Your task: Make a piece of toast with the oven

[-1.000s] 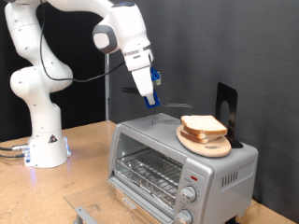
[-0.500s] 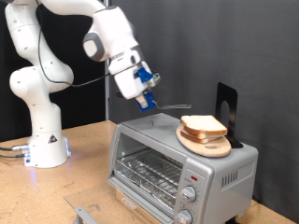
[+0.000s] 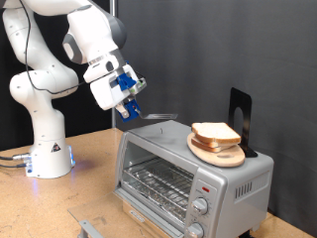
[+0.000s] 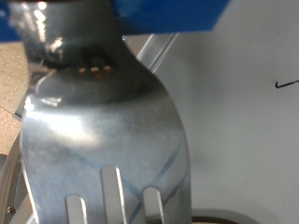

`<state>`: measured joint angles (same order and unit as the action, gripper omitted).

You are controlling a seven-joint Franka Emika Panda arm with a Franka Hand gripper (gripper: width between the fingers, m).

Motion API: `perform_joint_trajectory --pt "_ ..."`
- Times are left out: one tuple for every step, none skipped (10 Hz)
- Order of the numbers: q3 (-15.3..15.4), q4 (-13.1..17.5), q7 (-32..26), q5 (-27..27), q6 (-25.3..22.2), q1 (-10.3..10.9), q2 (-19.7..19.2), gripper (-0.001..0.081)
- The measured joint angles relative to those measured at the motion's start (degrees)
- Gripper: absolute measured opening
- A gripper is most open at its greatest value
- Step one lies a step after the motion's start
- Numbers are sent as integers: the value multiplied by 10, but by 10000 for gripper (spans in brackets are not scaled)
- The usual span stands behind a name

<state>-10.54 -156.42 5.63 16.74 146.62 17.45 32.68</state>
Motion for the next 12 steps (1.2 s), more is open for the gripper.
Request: perform_joint_trajectory --pt "1 0 1 0 1 0 -1 447" --pt "0 -2 2 0 1 -1 -1 447" --pt "0 -6 1 0 8 -5 -1 447" --pt "0 -15 -2 -2 22 -9 -1 447" --pt "-2 -26 -10 -4 38 -12 -1 447" --pt "-6 -34 -19 -4 53 -13 -1 447" --pt "-11 -36 -27 -2 57 -12 -1 447" --pt "-14 -36 -31 -2 57 -11 -1 447" --pt "-14 -36 -30 -2 56 -11 -1 447" --pt "-14 -32 -28 -4 34 -12 -2 447" --pt "-13 -23 -20 -10 4 -15 -3 447" --pt "-10 -12 -9 -25 -20 -22 -7 447"
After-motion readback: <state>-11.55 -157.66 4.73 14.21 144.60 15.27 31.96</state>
